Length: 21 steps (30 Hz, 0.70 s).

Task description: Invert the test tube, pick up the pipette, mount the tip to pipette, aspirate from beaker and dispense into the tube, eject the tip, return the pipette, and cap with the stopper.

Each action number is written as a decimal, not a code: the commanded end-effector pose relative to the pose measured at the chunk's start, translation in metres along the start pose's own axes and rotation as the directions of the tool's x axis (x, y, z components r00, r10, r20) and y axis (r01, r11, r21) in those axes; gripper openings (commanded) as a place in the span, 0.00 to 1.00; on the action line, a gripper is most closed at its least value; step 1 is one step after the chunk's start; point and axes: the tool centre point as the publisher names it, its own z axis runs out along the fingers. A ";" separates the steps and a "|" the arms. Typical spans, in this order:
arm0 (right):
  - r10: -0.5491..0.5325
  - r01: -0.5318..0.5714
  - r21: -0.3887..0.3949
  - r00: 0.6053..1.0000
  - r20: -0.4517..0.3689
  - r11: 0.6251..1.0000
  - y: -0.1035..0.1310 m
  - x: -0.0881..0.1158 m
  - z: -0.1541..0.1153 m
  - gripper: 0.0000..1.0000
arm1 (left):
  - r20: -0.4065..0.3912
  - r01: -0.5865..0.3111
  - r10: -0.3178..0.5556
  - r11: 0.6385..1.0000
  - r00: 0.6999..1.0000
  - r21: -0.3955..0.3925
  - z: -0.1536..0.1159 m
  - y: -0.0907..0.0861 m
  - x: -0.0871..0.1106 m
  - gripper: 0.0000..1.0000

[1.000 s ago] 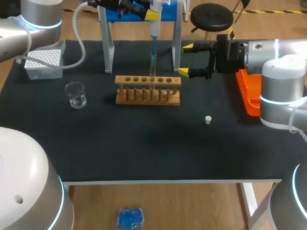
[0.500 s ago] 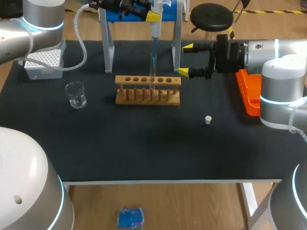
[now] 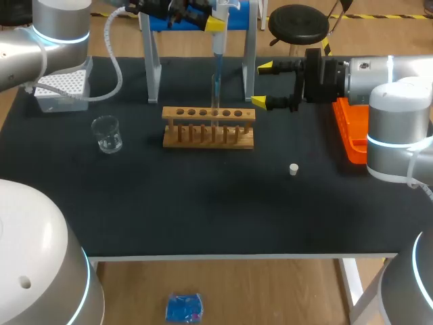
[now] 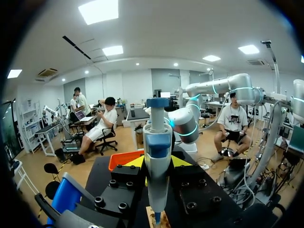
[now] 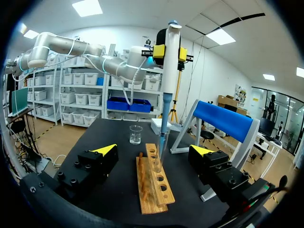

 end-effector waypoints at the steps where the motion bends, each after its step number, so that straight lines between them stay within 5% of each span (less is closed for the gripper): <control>1: -0.001 0.001 0.000 1.000 0.002 1.000 0.000 0.001 0.000 1.00 | -0.005 0.000 0.000 1.000 1.000 0.002 -0.002 0.001 -0.002 0.00; 21: -0.001 0.001 0.000 1.000 0.002 1.000 0.000 0.001 0.000 1.00 | -0.006 0.003 -0.003 1.000 1.000 0.003 -0.008 -0.001 -0.007 0.00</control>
